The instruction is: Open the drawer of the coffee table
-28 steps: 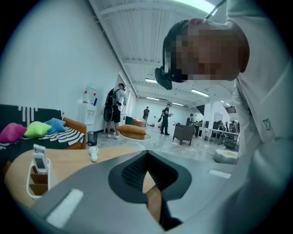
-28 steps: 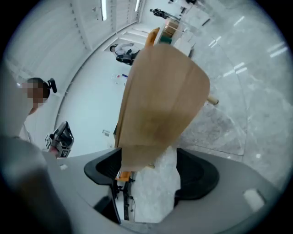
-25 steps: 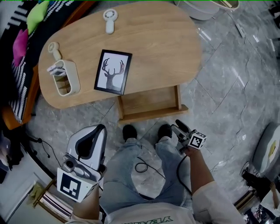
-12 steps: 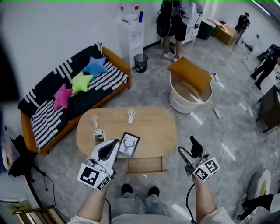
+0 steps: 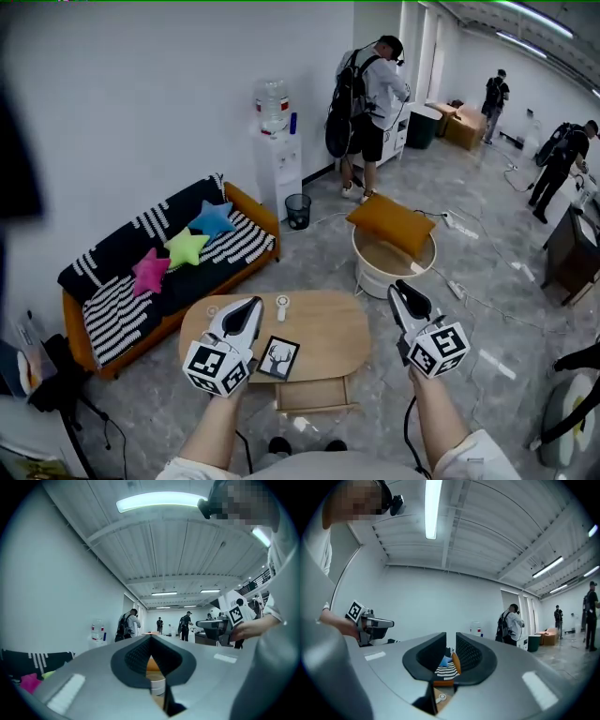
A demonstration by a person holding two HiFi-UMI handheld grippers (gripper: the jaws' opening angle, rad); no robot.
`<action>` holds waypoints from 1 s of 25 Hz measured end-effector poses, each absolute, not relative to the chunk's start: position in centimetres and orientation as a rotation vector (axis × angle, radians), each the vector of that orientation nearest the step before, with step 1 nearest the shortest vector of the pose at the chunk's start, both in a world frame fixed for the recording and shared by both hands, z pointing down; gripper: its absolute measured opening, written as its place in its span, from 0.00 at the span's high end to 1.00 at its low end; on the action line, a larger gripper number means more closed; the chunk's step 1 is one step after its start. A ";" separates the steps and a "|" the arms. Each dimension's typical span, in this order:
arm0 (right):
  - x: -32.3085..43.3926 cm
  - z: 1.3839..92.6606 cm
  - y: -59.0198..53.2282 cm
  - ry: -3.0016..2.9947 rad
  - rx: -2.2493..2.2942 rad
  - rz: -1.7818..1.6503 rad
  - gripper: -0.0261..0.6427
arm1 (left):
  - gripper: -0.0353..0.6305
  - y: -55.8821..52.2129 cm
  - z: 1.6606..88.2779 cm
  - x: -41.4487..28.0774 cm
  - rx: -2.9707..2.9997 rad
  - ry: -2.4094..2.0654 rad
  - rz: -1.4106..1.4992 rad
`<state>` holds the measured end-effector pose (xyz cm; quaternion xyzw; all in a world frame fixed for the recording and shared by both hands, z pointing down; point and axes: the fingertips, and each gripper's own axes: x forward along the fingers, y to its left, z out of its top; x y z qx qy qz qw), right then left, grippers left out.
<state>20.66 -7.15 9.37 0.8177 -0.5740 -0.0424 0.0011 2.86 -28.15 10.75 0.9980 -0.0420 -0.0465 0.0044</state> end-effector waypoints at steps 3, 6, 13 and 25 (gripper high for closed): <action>20.9 10.1 -6.3 -1.772 2.568 -0.094 0.93 | 0.95 -27.3 10.1 2.8 3.126 -0.151 -0.167; 21.1 11.1 -5.8 -1.762 2.558 -0.054 0.95 | 0.95 -26.9 9.9 2.7 3.124 -0.176 -0.179; 22.4 11.9 -4.4 -1.711 2.587 -0.035 0.96 | 0.95 -26.7 10.4 2.7 3.139 -0.247 -0.128; 25.1 12.1 0.3 -1.552 2.669 -0.065 0.96 | 0.95 -28.9 11.6 1.8 3.107 -0.380 -0.080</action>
